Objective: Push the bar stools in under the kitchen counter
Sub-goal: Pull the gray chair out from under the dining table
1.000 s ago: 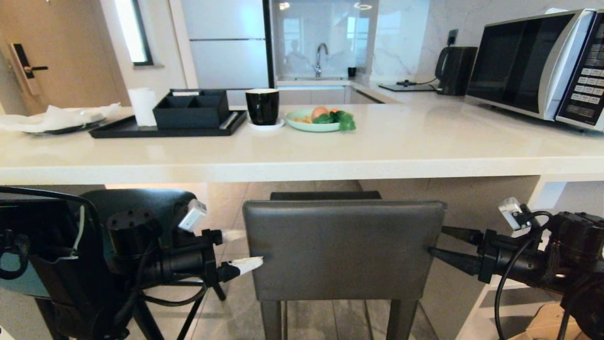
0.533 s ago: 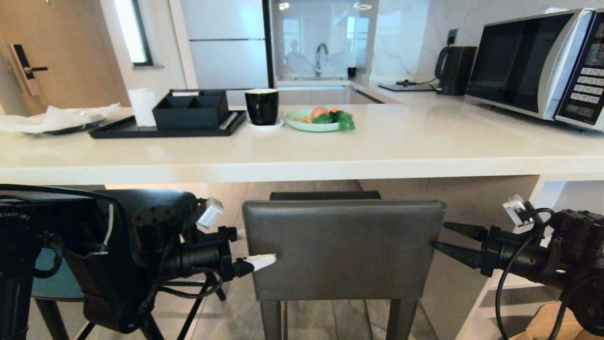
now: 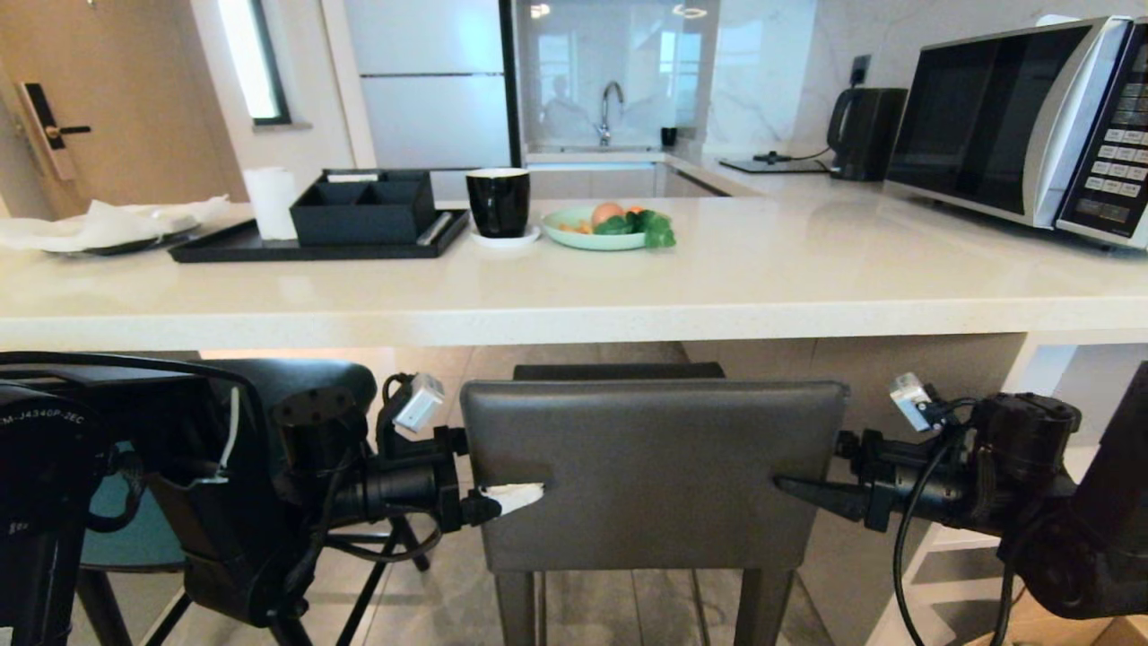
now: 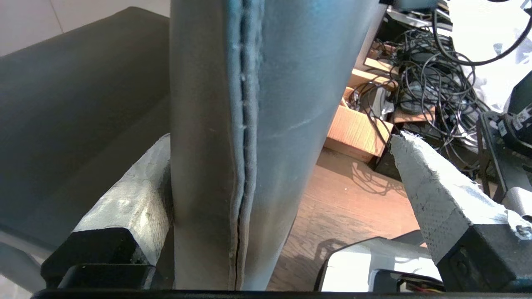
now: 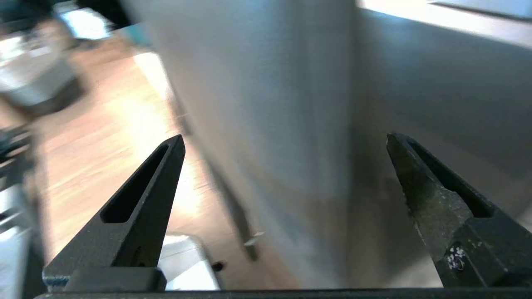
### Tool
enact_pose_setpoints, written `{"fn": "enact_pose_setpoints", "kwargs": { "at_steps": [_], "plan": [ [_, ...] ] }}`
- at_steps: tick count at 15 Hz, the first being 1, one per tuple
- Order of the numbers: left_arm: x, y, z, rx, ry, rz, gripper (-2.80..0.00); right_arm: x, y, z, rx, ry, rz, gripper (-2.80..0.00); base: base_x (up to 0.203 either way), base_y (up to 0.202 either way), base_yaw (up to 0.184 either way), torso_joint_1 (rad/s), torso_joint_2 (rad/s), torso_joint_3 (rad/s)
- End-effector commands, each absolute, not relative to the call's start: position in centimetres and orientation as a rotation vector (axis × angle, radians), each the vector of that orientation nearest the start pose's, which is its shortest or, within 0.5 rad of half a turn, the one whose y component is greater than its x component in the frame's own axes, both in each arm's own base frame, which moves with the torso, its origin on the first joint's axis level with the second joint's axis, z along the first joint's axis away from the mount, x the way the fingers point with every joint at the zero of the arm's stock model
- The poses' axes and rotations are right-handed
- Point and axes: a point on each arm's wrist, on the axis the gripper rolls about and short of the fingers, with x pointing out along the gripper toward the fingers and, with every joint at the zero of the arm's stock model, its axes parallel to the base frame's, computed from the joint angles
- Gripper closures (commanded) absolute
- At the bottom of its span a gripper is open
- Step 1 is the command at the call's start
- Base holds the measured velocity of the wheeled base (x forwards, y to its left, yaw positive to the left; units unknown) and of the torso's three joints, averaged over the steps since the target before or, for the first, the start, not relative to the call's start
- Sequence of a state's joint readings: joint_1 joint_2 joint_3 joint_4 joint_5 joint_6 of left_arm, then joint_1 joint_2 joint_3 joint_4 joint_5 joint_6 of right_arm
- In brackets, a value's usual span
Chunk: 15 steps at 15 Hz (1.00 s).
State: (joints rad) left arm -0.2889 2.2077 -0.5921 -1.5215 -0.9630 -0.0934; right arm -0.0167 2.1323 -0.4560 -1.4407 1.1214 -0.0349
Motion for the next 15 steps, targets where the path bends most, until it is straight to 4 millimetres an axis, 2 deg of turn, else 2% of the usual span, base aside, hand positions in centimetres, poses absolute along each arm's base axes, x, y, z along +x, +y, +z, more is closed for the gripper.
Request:
{"fn": "enact_pose_setpoints", "kwargs": {
  "at_steps": [1, 4, 10, 15],
  "plan": [
    [31.9, -11.5, 5.3, -0.112, 0.150, -1.255, -2.80, 30.8, 2.2, 4.6, 0.105, 0.194, 1.136, -2.80, 0.000, 0.000, 0.000, 0.000, 0.00, 0.000],
    [32.4, -12.0, 5.1, -0.110, 0.144, -1.263, -2.80, 31.8, 3.2, 4.6, 0.127, 0.199, 1.164, -2.80, 0.000, 0.000, 0.000, 0.000, 0.00, 0.000],
    [32.3, -12.5, 5.3, -0.105, 0.135, -1.270, -2.80, 31.7, 5.1, 4.8, 0.121, 0.197, 1.224, -2.80, 0.000, 0.000, 0.000, 0.000, 0.00, 0.000],
    [31.7, -13.8, 6.0, -0.098, 0.118, -1.221, -2.80, 31.3, 6.0, 5.0, 0.124, 0.181, 1.245, -2.80, -0.169, 0.000, 0.000, 0.002, 0.00, 0.001]
  ]
}}
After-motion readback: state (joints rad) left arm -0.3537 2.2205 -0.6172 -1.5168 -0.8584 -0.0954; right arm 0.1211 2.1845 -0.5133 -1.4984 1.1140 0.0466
